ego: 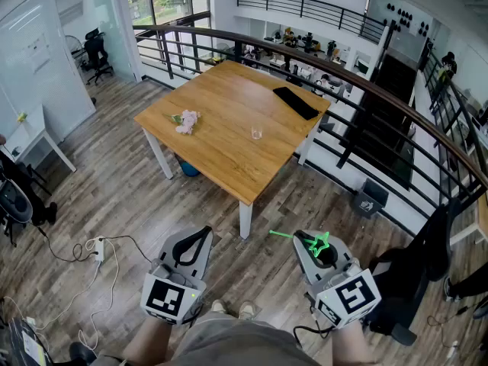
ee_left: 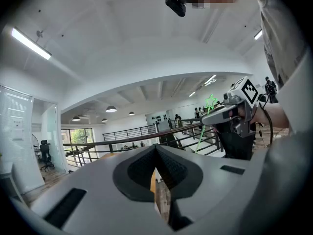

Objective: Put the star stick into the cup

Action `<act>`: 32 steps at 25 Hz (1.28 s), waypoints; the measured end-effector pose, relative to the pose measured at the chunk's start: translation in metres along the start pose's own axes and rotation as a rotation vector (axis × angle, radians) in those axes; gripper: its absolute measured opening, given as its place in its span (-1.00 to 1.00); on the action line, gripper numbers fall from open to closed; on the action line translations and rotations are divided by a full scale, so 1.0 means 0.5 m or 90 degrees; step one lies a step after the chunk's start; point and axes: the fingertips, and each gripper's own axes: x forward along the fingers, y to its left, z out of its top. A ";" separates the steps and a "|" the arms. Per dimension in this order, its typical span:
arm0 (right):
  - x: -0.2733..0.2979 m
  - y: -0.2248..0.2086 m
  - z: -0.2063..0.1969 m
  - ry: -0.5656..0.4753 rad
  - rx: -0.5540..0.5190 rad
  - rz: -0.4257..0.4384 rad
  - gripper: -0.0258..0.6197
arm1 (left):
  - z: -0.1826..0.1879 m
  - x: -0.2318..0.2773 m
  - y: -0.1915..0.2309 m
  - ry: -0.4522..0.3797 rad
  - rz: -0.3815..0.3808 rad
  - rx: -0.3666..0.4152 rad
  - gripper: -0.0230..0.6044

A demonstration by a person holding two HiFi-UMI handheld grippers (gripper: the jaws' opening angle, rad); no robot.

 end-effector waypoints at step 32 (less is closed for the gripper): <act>0.086 -0.119 -0.036 -0.011 0.011 -0.011 -0.80 | -0.033 0.144 0.061 -0.013 0.009 0.014 -0.88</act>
